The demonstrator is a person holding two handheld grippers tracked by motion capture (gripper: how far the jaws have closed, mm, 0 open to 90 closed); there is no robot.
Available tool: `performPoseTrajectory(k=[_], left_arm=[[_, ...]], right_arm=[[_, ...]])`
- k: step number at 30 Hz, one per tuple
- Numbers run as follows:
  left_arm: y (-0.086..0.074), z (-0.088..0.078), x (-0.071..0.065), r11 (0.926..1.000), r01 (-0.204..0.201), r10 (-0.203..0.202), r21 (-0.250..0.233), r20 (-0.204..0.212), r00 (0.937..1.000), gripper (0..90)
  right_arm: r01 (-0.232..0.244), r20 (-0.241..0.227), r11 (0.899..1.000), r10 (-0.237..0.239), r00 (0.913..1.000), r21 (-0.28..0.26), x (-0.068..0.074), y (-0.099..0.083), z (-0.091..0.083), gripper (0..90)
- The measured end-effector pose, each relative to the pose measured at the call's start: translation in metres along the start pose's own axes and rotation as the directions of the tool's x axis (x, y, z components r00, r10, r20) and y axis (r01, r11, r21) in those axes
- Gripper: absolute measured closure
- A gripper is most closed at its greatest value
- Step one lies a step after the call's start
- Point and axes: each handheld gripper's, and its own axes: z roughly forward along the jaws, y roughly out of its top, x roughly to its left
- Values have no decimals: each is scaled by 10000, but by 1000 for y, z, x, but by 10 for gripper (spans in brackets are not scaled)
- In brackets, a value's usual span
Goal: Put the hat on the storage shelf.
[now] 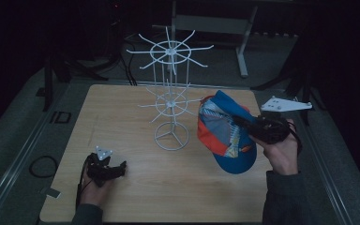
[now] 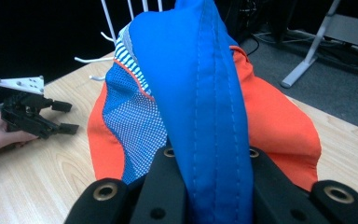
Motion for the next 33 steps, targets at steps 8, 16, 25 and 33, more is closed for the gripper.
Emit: performPoseTrajectory(k=[8, 16, 25, 33], left_arm=[[0, 0, 0, 10000, 1, -1, -2, 2, 10000, 146], [0, 0, 0, 10000, 2, -2, -3, 4, 10000, 146], [0, 0, 0, 10000, 4, -4, -4, 4, 10000, 146], [0, 0, 0, 10000, 1, -1, -5, 3, 10000, 146]], right_arm=[[89, -271, 9992, -100, 9996, -396, 2, 6, -6, 877], [138, -495, 9970, -176, 9986, -755, 3, 11, -12, 877], [154, -692, 9947, -225, 9973, -1015, 5, 15, -16, 876], [69, -826, 9910, -181, 9964, -1334, 6, 18, -21, 876]])
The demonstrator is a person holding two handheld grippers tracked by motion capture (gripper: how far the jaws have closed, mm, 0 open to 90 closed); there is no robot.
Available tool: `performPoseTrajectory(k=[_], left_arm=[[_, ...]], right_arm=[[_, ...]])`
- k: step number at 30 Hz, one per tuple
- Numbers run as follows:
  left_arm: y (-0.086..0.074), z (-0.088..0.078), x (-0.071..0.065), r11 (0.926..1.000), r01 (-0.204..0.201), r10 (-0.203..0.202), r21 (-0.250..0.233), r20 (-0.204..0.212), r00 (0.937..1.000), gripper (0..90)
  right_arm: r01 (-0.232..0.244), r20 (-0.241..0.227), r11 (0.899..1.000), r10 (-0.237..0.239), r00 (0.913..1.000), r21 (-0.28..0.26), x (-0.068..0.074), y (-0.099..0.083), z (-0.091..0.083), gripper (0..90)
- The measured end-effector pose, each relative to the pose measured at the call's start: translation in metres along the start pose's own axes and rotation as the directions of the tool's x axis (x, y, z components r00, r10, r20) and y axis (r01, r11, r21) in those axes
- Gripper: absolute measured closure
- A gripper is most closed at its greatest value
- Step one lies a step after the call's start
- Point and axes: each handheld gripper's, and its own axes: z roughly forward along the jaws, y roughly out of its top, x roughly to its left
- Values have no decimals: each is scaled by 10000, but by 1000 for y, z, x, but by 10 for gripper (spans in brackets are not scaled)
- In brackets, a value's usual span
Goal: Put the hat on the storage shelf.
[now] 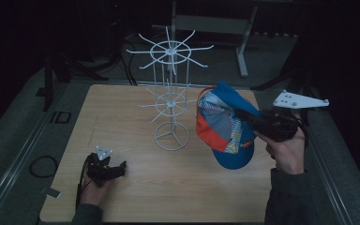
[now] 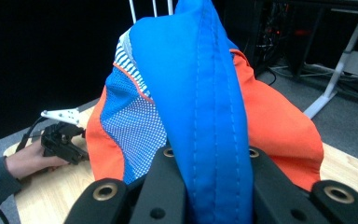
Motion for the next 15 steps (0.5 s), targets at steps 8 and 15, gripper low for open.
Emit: performPoseTrajectory(k=[8, 15], left_arm=[[0, 0, 0, 10000, 3, -3, 0, 0, 10000, 146], [0, 0, 0, 10000, -4, 4, 6, 4, 10000, 146]], right_arm=[[-100, -53, 9993, 98, 9999, -359, -3, 1, -3, 877], [-138, -259, 9981, 123, 9996, -595, -4, 3, -5, 876]])
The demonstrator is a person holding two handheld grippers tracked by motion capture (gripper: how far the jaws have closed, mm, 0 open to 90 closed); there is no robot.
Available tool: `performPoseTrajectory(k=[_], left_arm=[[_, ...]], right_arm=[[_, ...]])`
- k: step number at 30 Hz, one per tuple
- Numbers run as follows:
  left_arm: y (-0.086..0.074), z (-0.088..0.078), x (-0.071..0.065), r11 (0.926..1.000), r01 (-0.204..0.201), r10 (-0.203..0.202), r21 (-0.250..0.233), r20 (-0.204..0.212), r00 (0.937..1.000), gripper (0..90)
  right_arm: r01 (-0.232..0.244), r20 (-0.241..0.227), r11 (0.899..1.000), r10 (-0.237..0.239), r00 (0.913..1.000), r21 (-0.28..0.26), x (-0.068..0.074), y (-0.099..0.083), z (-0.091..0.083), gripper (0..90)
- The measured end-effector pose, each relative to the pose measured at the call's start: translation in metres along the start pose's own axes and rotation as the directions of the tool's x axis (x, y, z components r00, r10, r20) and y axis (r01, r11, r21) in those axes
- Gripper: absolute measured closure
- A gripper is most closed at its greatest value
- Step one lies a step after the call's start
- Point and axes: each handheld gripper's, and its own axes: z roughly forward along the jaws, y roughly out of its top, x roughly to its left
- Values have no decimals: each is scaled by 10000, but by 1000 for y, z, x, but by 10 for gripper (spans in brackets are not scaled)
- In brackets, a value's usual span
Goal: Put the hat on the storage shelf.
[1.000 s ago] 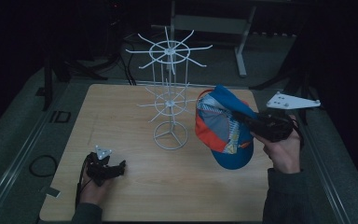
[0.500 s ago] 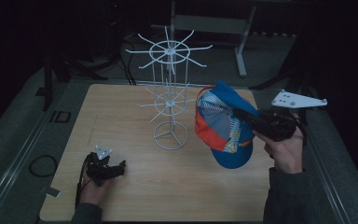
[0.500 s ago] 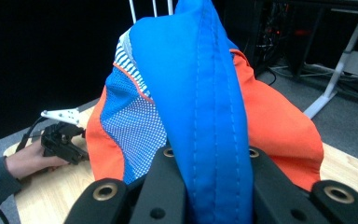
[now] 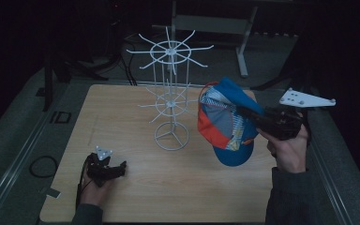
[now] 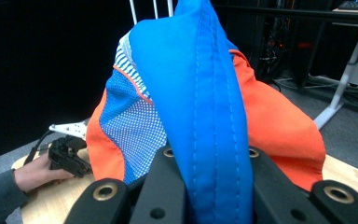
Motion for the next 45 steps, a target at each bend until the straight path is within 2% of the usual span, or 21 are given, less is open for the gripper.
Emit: performPoseTrajectory(k=[13, 45], left_arm=[[0, 0, 0, 10000, 8, -8, -7, -3, 10000, 146], [0, 0, 0, 10000, 7, -7, -5, -2, 10000, 146]], right_arm=[[-49, -180, 9991, 42, 9998, -418, 0, 3, -3, 877], [-209, -277, 9958, 185, 9994, -893, -3, 11, -9, 877]])
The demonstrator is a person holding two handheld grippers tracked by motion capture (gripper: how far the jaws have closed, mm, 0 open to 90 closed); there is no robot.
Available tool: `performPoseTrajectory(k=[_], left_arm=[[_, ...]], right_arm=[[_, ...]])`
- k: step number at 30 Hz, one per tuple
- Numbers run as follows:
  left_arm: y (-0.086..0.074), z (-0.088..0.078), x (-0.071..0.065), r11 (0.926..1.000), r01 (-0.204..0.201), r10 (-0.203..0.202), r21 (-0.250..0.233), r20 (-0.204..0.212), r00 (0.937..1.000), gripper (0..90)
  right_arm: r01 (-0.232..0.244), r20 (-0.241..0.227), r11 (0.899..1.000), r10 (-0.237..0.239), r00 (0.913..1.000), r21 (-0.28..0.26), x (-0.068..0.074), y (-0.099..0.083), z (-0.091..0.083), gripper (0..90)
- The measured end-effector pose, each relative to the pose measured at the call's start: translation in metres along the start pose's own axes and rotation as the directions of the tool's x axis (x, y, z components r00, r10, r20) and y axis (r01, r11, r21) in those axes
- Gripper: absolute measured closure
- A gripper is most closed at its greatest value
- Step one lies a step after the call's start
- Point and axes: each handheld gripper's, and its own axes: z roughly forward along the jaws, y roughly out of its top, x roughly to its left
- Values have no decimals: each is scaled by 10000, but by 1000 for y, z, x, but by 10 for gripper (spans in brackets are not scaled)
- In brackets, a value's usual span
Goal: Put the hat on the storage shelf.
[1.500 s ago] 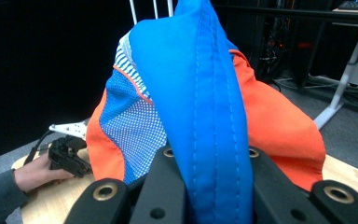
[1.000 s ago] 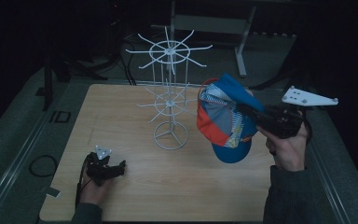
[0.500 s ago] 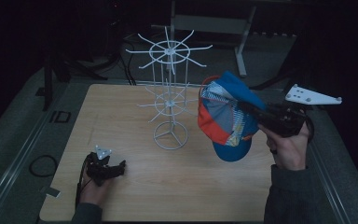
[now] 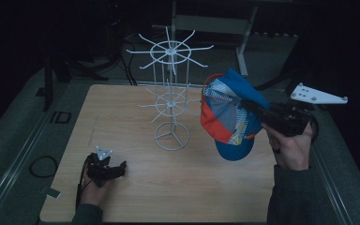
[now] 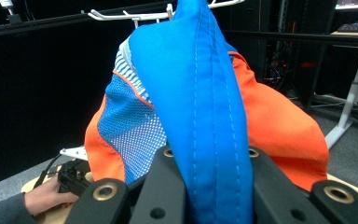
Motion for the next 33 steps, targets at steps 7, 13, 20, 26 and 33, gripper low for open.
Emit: performPoseTrajectory(k=[7, 13, 20, 26, 33], left_arm=[[0, 0, 0, 10000, -1, 1, 0, -4, 10000, 146], [0, 0, 0, 10000, -7, 7, 6, 3, 10000, 146], [0, 0, 0, 10000, 0, 0, 0, -1, 10000, 146], [0, 0, 0, 10000, -7, 7, 5, 3, 10000, 146], [0, 0, 0, 10000, 0, 0, 0, -1, 10000, 146]], right_arm=[[48, -23, 10000, -48, 10000, -75, 1, 3, 0, 877], [27, -28, 9998, -28, 10000, -172, 0, 4, -1, 877], [27, -38, 9996, -28, 10000, -289, 0, 6, -3, 876], [20, -143, 9991, -26, 9999, -418, 1, 9, -5, 877], [48, -285, 9984, -64, 9996, -559, 4, 11, -5, 877]])
